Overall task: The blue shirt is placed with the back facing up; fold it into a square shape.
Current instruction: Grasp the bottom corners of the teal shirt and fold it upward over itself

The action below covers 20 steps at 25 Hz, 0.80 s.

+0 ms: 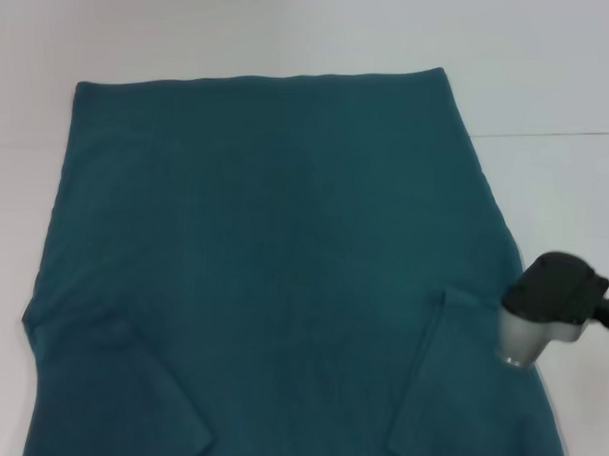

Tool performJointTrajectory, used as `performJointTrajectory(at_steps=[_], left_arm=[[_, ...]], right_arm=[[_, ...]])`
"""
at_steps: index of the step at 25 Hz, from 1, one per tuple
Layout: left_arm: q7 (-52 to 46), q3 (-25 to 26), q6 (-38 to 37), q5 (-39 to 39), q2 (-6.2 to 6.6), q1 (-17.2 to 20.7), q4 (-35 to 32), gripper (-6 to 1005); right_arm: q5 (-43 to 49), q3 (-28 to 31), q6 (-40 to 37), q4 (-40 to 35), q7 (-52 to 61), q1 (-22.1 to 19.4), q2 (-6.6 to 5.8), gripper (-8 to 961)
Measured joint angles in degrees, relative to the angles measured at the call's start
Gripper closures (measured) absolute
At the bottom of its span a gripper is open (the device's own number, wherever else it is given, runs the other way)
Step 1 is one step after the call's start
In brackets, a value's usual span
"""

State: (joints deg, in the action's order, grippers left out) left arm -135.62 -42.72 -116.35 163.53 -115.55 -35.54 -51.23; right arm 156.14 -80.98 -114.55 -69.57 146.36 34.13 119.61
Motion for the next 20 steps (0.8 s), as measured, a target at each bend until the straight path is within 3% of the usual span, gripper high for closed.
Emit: performJointTrajectory(at_steps=[4,10,15,20], left_arm=[[-0.6,-2.9,-1.5,0.1,-0.56,0.3,0.2,948],[-0.6,-2.7,-1.5,0.0,-0.66,0.4,0.3,949],[0.3,-1.1,-1.2,-1.7,-0.53,-0.2,0.4,949],[1.4,5.8,-1.9,-3.3,1.15,-2.3,0.9,948]], right_arm=[[-2.1,-4.3,-0.4,0.4,1.8,-0.8,-0.30,881],[-3.4,-3.8,-0.2,-0.7,1.9,-1.7,-0.59,881],[-4.5,1.7,0.1,-4.0,0.9,-1.9,-1.12,881],[-4.6,11.3,0.5,-5.0,-2.7,-0.1,-1.11,881]])
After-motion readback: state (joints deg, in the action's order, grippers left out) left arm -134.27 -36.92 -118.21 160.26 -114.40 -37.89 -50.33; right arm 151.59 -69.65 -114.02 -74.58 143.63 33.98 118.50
